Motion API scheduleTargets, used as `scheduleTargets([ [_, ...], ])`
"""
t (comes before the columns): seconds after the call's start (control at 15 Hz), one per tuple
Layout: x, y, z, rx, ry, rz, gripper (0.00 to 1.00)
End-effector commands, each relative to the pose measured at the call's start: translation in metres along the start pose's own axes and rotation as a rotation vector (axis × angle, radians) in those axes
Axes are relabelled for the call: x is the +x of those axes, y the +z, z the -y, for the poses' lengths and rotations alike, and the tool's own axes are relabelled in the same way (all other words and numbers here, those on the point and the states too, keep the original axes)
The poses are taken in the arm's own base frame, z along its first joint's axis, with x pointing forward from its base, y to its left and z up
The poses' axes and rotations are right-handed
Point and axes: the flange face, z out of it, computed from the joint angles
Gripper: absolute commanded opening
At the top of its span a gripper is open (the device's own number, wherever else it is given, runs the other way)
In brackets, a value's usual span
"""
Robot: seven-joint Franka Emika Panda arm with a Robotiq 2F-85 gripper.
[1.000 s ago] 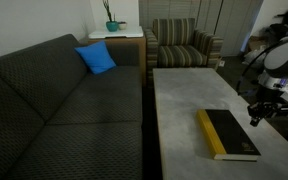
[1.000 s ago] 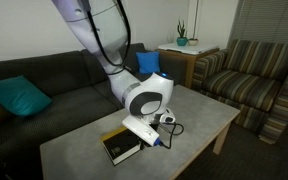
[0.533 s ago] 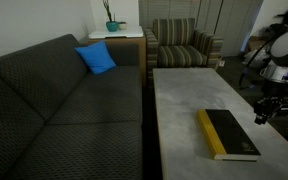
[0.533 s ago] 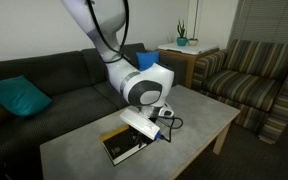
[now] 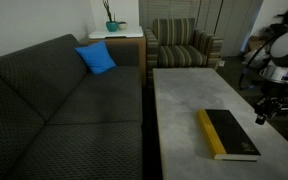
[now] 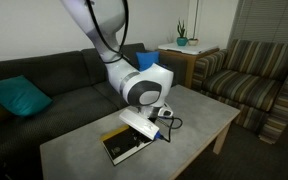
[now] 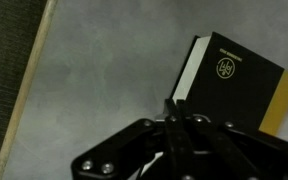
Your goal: Open the book
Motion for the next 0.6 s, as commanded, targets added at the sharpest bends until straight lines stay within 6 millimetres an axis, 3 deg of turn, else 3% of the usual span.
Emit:
scheduleTargets([
  [0.0, -0.008, 0.004, 0.006, 0.01, -0.004, -0.002, 0.0],
  [0.53, -0.028, 0.06, -0.009, 0.081, 0.11, 0.007, 0.0],
])
